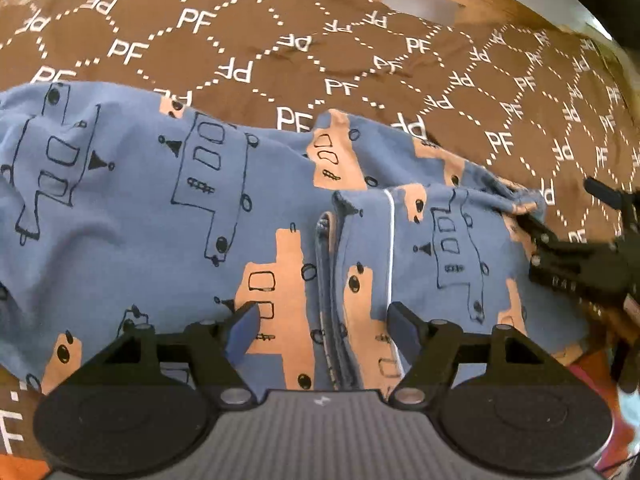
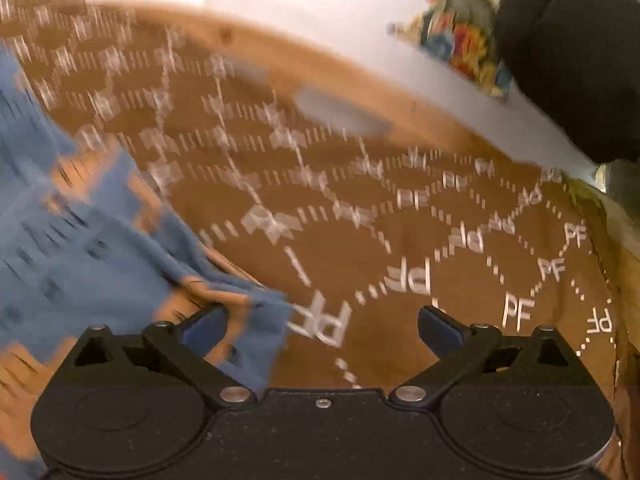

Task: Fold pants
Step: 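Open both grippers and lift them away from the folded pants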

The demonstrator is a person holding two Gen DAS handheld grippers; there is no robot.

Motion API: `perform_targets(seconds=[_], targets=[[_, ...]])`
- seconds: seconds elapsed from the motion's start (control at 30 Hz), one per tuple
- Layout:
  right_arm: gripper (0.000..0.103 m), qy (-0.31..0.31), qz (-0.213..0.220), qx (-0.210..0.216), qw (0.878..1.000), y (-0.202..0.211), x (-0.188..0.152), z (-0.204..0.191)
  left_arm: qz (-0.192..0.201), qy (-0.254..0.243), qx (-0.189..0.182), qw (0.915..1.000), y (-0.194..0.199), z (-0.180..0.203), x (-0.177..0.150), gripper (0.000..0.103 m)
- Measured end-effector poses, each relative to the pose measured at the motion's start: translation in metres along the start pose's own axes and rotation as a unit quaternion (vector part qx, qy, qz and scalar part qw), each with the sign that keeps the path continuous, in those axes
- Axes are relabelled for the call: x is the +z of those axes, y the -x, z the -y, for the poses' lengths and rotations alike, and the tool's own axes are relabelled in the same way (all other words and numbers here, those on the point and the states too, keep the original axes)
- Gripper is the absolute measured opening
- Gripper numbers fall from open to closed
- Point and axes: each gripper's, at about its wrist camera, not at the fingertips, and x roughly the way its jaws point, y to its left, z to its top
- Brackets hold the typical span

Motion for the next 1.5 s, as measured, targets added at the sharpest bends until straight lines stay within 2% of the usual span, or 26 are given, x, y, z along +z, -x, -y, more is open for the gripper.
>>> perform_targets(seconds=[0.07,0.13,0.17,0.23,0.27,0.33,0.43,0.57,0.7,1.13,1.4,1.5], targets=[[0.102,-0.022,-0.006,-0.008,1.000,0.006,-0.003,0.010,0.001,0.001,-0.002,1.0000,0.003,-0.003,-0.004,0.075],[0.102,-0.017,0.000,-0.010,1.000,0.024,-0.004,0.013,0.001,0.003,-0.005,1.0000,0.008,-0.006,-0.007,0.076],[0.102,-0.020,0.006,0.006,1.000,0.036,-0.004,0.015,0.001,0.010,-0.005,0.9999,0.012,-0.006,-0.008,0.077],[0.102,-0.027,0.021,0.046,0.998,0.058,-0.005,0.014,0.003,0.028,-0.009,0.9995,0.017,-0.008,-0.014,0.089],[0.102,-0.021,0.024,0.063,0.998,0.068,-0.008,0.011,0.006,0.033,-0.014,0.9993,0.019,-0.008,-0.017,0.092],[0.102,0.003,0.010,0.081,0.997,0.080,-0.018,-0.002,0.009,0.020,-0.007,0.9997,0.019,-0.005,-0.026,0.094],[0.102,0.033,-0.046,0.095,0.994,0.072,-0.041,-0.027,0.015,-0.030,0.018,0.9993,0.015,0.007,-0.037,0.095],[0.102,-0.004,-0.050,0.100,0.994,0.066,-0.045,-0.024,0.021,-0.042,0.032,0.9984,0.015,0.014,-0.043,0.098],[0.102,-0.034,-0.056,0.110,0.992,0.064,-0.049,-0.018,0.020,-0.036,0.026,0.9988,0.014,0.011,-0.042,0.099],[0.102,-0.045,-0.053,0.115,0.991,0.061,-0.051,-0.016,0.024,-0.026,0.022,0.9991,0.017,0.012,-0.044,0.102],[0.102,-0.038,-0.046,0.108,0.992,0.064,-0.052,-0.019,0.053,-0.013,0.025,0.9982,0.042,-0.002,-0.065,0.102],[0.102,-0.033,-0.041,0.104,0.993,0.065,-0.052,-0.020,0.085,0.038,0.030,0.9952,0.065,-0.019,-0.073,0.103]])
